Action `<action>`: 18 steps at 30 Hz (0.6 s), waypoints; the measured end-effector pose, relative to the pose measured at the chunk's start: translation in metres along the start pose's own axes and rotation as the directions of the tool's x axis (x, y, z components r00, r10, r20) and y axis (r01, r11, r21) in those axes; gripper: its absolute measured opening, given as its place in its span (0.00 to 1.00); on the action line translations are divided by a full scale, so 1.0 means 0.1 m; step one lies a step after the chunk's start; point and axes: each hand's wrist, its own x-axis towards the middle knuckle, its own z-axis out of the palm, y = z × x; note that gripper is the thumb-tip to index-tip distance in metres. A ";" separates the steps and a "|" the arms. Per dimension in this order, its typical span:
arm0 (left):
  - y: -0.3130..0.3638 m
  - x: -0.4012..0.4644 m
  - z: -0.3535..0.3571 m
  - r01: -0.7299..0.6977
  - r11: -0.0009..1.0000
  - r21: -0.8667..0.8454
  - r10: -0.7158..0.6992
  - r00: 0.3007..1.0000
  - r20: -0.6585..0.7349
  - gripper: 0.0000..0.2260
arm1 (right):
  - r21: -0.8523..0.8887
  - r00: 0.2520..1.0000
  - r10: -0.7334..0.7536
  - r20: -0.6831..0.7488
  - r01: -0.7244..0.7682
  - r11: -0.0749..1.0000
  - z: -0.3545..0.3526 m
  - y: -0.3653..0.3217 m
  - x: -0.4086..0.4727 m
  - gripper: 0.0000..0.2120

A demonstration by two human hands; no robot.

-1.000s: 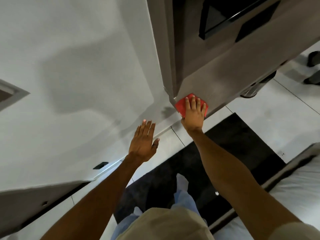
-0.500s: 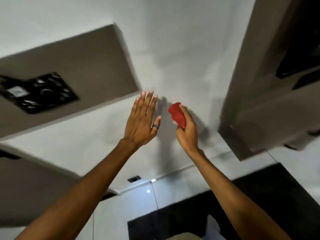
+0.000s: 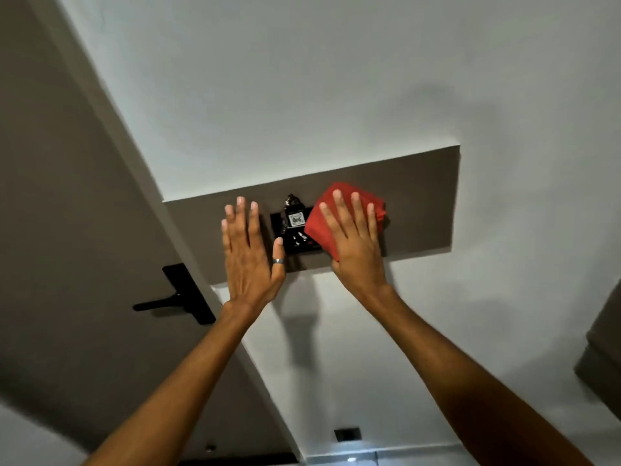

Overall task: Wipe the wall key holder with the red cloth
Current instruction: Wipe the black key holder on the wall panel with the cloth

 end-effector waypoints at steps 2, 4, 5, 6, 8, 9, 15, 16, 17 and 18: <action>-0.13 -0.01 -0.02 -0.020 1.000 0.021 0.019 1.000 0.014 0.32 | -0.073 0.998 -0.031 0.046 0.034 0.997 0.05 0.07 -0.08 0.43; -0.26 -0.02 -0.02 -0.027 0.999 0.031 0.027 1.000 0.014 0.32 | -0.081 0.996 -0.070 0.055 0.074 0.994 0.05 0.12 -0.12 0.41; -0.30 0.01 -0.01 -0.031 0.999 0.045 0.030 0.999 0.020 0.32 | -0.095 0.995 -0.087 0.051 0.092 0.991 0.04 0.15 -0.10 0.40; -0.34 0.02 0.01 -0.031 0.998 0.049 0.030 0.999 0.019 0.31 | -0.125 0.994 -0.103 0.047 0.108 0.986 0.04 0.18 -0.07 0.38; -0.37 0.09 0.06 -0.041 0.998 0.055 0.040 0.999 0.013 0.31 | -0.200 0.990 -0.142 -0.019 0.135 0.970 0.05 0.23 0.04 0.33; -0.38 0.13 0.09 -0.044 0.998 0.054 0.043 0.999 0.007 0.30 | -0.240 0.980 -0.187 -0.071 0.165 0.957 0.08 0.24 0.10 0.30; -0.51 0.25 0.37 -0.075 0.987 0.143 0.088 0.992 -0.087 0.30 | -0.301 0.893 -0.318 -0.318 0.223 0.927 0.48 0.38 0.25 0.24; -0.53 0.25 0.42 -0.082 0.982 0.173 0.101 0.989 -0.109 0.30 | -0.289 0.890 -0.273 -0.364 0.171 0.942 0.56 0.35 0.19 0.24; -0.56 0.24 0.46 -0.088 0.975 0.203 0.116 0.985 -0.128 0.30 | -0.273 0.885 -0.227 -0.407 0.120 0.955 0.62 0.31 0.13 0.23; -0.58 0.23 0.50 -0.099 0.968 0.229 0.135 0.980 -0.148 0.30 | -0.260 0.882 -0.191 -0.431 0.081 0.962 0.66 0.29 0.08 0.22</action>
